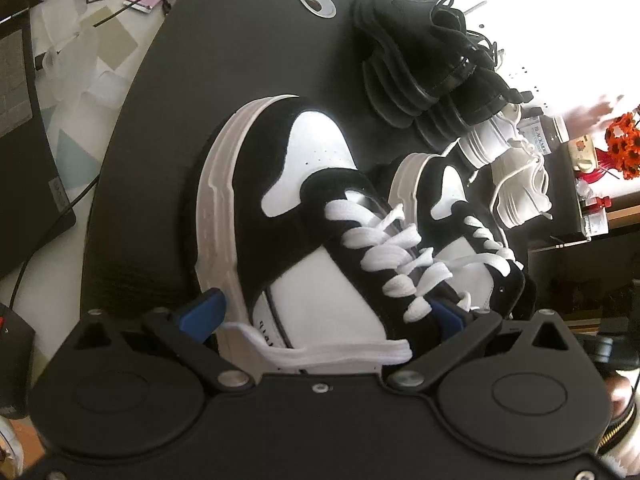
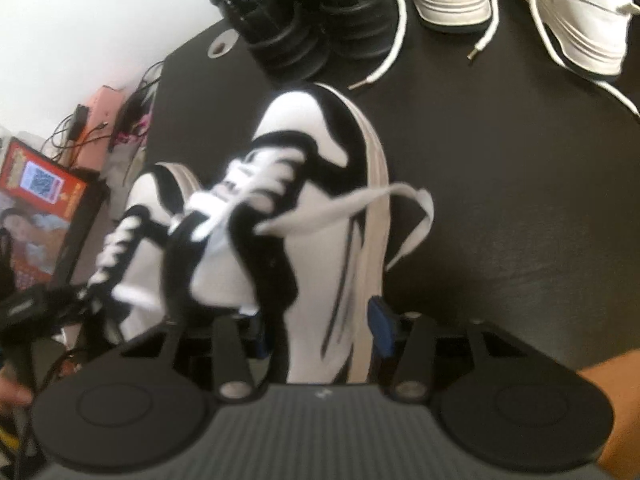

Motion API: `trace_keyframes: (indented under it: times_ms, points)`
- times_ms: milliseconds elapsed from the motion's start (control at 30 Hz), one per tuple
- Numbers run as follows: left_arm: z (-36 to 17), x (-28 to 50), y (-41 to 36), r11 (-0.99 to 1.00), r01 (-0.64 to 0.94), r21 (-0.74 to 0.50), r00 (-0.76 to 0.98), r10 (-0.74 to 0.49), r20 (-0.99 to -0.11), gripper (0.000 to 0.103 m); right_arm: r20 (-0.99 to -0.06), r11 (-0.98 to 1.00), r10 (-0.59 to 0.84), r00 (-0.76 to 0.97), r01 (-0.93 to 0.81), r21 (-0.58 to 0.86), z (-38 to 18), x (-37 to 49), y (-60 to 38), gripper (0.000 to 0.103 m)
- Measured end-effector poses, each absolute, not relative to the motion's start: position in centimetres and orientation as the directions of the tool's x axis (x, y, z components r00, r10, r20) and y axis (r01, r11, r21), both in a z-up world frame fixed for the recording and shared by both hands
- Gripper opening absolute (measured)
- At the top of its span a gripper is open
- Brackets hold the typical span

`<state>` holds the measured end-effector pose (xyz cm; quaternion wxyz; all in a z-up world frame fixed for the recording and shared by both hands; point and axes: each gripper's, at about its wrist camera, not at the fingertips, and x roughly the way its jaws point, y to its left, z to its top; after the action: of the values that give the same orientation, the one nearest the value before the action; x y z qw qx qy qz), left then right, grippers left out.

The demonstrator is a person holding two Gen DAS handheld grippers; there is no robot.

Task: Lace up shoes with both hands
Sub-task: 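Set the sneaker down beside its laced pair with the right gripper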

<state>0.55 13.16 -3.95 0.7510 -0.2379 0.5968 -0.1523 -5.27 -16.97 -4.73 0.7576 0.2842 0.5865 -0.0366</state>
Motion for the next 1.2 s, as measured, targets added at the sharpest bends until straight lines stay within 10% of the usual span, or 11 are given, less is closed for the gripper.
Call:
trace_keyframes:
  times_ms: [1200]
  points:
    - [-3.3, 3.9, 6.8, 0.884, 0.015, -0.468, 0.271, -0.454, -0.849, 0.103, -0.87, 0.882, 0.178, 0.459, 0.318, 0.348, -5.2, -2.9, -17.4, 0.051]
